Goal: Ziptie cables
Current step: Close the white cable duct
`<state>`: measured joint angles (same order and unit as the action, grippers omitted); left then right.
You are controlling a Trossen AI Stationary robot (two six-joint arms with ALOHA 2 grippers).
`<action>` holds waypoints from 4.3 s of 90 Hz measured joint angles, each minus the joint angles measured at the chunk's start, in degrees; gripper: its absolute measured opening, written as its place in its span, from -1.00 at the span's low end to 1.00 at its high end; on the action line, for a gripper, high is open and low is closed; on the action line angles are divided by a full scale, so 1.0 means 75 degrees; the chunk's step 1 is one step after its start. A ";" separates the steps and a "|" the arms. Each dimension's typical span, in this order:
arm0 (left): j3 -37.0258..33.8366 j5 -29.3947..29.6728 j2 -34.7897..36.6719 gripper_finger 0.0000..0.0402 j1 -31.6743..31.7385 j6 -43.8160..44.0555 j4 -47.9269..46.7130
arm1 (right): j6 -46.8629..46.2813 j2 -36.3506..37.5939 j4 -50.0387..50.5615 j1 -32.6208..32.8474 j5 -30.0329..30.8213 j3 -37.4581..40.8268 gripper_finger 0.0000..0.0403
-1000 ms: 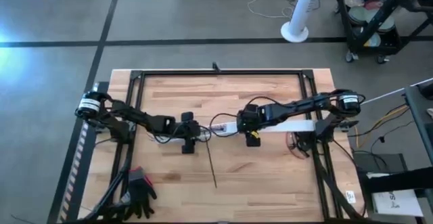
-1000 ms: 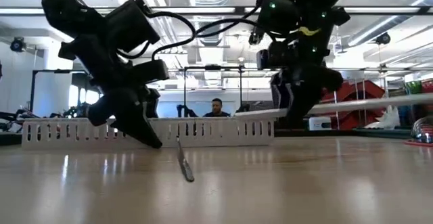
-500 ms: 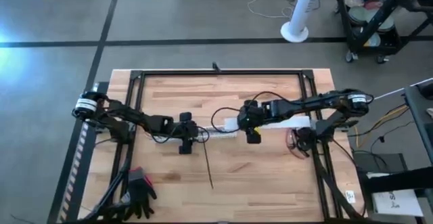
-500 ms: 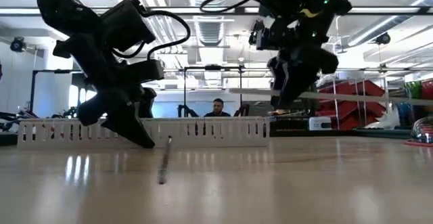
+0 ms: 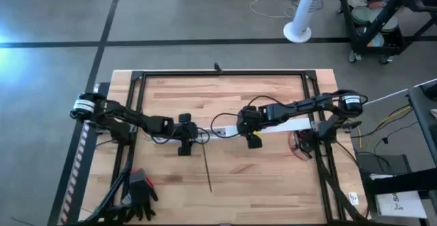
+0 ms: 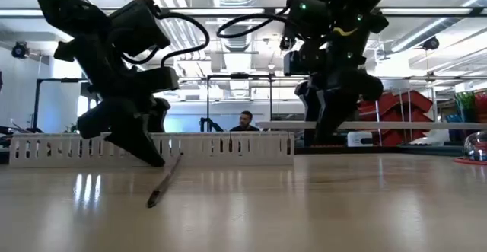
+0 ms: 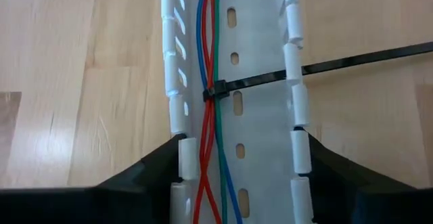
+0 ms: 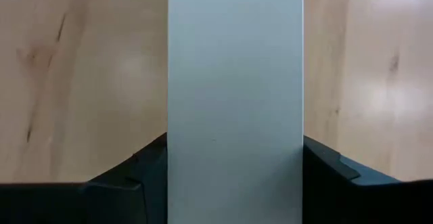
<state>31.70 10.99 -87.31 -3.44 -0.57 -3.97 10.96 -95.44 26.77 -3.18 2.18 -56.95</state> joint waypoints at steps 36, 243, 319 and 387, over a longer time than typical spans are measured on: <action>0.0000 0.0043 0.0003 0.07 0.0003 0.0008 -0.0009 | 0.0041 0.0000 -0.0065 0.0106 0.0278 0.0189 0.05; -0.0008 0.0066 0.0012 0.05 -0.0041 0.0131 0.0070 | 0.0028 -0.0198 0.0732 0.0125 0.0685 -0.0714 0.05; -0.0192 0.0029 0.0009 0.06 -0.0067 0.0292 0.0073 | -0.0254 -0.0325 -0.0918 0.0253 0.0090 0.0039 0.05; -0.0201 -0.0006 0.0006 0.06 -0.0064 0.0601 0.0170 | 0.0445 0.0252 -0.1214 0.0338 0.0623 0.0322 0.05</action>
<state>30.20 10.95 -87.26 -3.92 3.93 -2.69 14.29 -93.55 17.67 -0.64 6.85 -54.54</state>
